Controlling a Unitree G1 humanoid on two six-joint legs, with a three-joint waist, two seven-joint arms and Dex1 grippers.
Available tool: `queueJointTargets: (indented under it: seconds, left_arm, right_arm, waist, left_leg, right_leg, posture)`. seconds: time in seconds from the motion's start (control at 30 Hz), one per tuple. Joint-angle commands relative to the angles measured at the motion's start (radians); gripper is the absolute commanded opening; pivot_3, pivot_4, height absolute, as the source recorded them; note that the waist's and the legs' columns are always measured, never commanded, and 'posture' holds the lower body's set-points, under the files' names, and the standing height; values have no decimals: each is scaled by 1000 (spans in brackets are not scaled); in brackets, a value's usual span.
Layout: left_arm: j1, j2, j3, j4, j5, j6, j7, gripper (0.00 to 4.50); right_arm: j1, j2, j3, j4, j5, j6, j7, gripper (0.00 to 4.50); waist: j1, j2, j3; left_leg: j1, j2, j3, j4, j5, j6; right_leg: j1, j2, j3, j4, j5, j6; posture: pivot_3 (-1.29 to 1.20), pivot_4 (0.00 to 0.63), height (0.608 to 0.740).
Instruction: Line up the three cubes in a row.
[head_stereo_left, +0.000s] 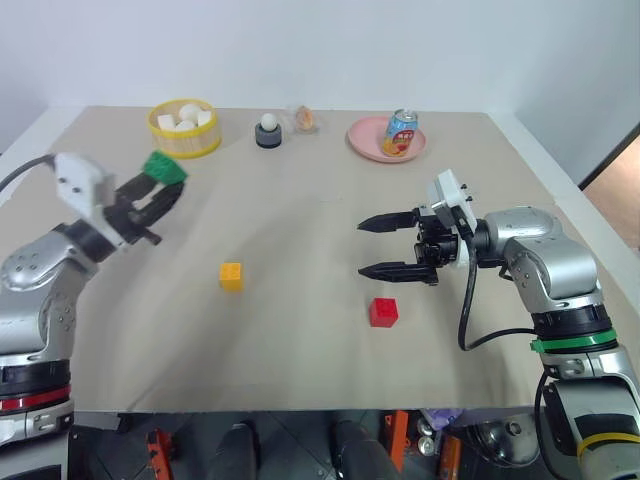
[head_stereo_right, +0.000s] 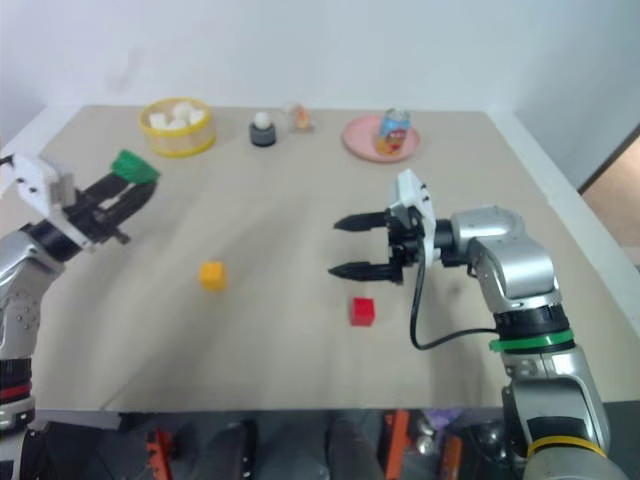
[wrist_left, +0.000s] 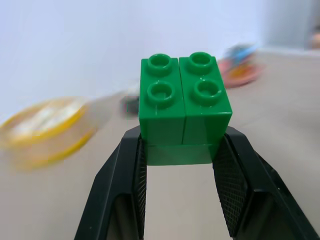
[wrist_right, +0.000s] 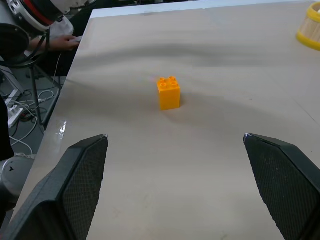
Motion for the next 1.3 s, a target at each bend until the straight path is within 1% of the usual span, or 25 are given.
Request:
queueJointTargets:
  seconds: [0.03, 0.13, 0.3, 0.37, 0.43, 0.53, 0.67, 0.97, 1.3]
  left_arm:
    - [-16, 3, -110, -103, -47, 65, -94, 1292]
    - [-7, 8, -191, -142, -46, 87, -157, 1292]
    - [-11, -10, -304, -136, 0, 86, -209, 1292]
    - [-15, -20, -358, -116, 35, 91, -214, 1292]
    - [-11, -23, -403, -92, 72, 76, -236, 1292]
    - [2, -27, -451, -46, 121, 25, -280, 1292]
    - [4, -39, -483, 7, 154, -22, -334, 1292]
    - [-11, -79, -498, 61, 163, -35, -399, 1292]
    - [-66, -125, -557, 112, 257, -70, -409, 1292]
  right_arm:
    - [1, -37, -58, -53, 35, 16, -4, 4500]
    - [21, -81, -86, -71, 60, 40, 13, 4500]
    - [95, -195, -131, -106, 95, 61, 81, 4500]
    - [171, -252, -147, -139, 90, 41, 116, 4500]
    - [229, -284, -154, -164, 86, 28, 128, 4500]
    - [276, -291, -157, -190, 90, 25, 113, 4500]
    - [315, -289, -156, -215, 88, 16, 102, 4500]
    - [302, -267, -149, -214, 92, 16, 59, 4500]
    - [291, -250, -140, -220, 99, 25, 38, 4500]
  waist:
    - [0, 0, 0]
    - [0, 0, 0]
    - [0, 0, 0]
    - [0, 0, 0]
    - [1, 0, 0]
    - [-5, 1, 0]
    - [-6, 1, 0]
    - [-4, 1, 0]
    - [-3, 1, 0]
  left_leg:
    - [0, 0, 0, 0, 0, 0]
    - [0, 0, 0, 0, 0, 0]
    - [0, 0, 0, 0, 0, 0]
    - [0, 0, 0, 1, 0, 1]
    - [1, 0, -1, 1, 0, 1]
    - [1, 0, 0, 2, 0, 1]
    - [2, 0, 0, 3, 0, 1]
    - [1, 0, 0, 3, 0, 1]
    - [2, -1, 0, 4, 0, 1]
  right_leg:
    - [0, 0, 0, 0, 0, 0]
    - [0, 0, 0, 0, 0, 0]
    - [0, 0, 0, 0, -1, 0]
    - [0, 0, 1, 0, -1, 0]
    - [1, 0, 1, 0, -1, 0]
    - [1, 0, 1, 0, 0, 0]
    - [1, 1, 2, 1, 1, 0]
    - [2, 0, 2, 1, 0, 0]
    - [2, 0, 2, 1, 1, 1]
  posture:
    - [0, 150, 740]
    - [0, 150, 740]
    - [0, 150, 740]
    - [0, 150, 740]
    - [0, 150, 740]
    - [0, 150, 740]
    - [0, 150, 740]
    - [0, 150, 740]
    - [0, 150, 740]
